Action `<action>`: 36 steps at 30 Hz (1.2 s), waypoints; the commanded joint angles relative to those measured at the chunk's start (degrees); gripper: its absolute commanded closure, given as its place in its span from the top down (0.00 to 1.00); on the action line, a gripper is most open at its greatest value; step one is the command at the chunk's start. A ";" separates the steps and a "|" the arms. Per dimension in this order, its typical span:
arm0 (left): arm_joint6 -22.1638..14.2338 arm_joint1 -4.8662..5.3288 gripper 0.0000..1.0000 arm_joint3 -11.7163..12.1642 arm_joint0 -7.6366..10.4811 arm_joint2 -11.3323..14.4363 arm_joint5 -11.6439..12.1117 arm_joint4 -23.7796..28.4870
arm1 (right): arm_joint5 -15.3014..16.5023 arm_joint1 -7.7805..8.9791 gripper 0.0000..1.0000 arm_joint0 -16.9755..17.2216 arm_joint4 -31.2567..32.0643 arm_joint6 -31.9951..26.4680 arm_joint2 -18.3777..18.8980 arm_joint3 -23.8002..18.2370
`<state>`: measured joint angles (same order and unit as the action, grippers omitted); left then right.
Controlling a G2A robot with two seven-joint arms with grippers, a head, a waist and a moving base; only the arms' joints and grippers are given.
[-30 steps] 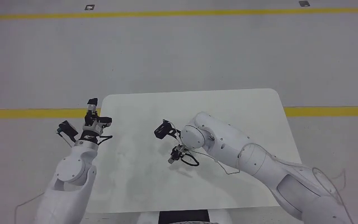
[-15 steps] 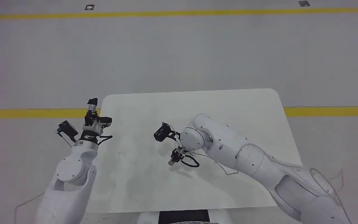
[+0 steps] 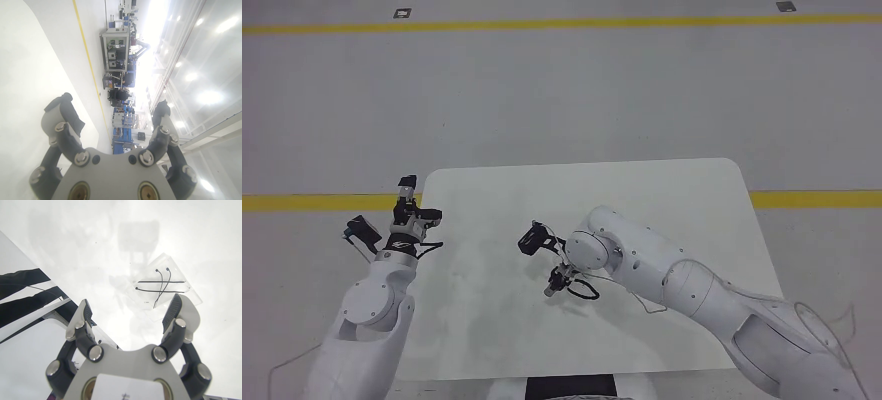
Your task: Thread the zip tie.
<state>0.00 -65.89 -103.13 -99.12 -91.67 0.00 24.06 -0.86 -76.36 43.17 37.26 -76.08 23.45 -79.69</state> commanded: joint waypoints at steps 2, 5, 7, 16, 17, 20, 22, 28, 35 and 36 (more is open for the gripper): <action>0.00 0.00 1.00 0.00 0.00 0.00 0.00 0.00 | 0.56 0.09 1.00 0.35 1.50 0.81 0.11 0.16; 0.00 0.00 1.00 0.00 0.00 0.00 0.00 0.00 | 0.68 0.15 0.67 0.42 2.40 0.40 0.45 0.13; 0.00 0.00 1.00 0.00 0.00 0.00 0.00 0.00 | 0.57 0.18 0.44 0.47 3.03 0.10 0.73 0.08; 0.00 0.00 1.00 0.00 0.00 0.00 0.00 0.00 | 0.17 0.34 0.17 1.36 4.89 0.06 1.97 0.32; 0.00 0.00 1.00 0.00 0.00 0.00 0.00 0.00 | 0.05 0.34 0.17 1.54 5.21 0.16 2.07 0.35; 0.00 0.00 1.00 0.00 0.00 0.00 0.00 0.00 | -0.43 0.32 0.15 1.99 6.39 0.76 2.24 0.59; 0.00 0.00 1.00 0.00 0.00 0.00 0.00 0.00 | -0.97 0.29 0.18 2.22 7.83 1.37 2.16 0.59; 0.00 0.00 1.00 0.00 0.00 0.00 0.00 0.00 | -1.84 -0.02 0.19 3.25 10.75 3.14 1.92 1.50; 0.00 0.00 1.00 0.00 0.00 0.00 0.00 0.00 | -2.35 -0.77 0.20 3.64 12.72 4.10 1.70 3.14; 0.00 0.00 1.00 0.00 0.00 0.00 0.00 0.00 | -2.48 -0.88 0.18 3.67 13.07 4.12 1.64 3.29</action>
<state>0.00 -65.89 -103.13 -99.12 -91.67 0.00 24.06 -3.20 -77.13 46.81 49.97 -71.98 25.15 -76.57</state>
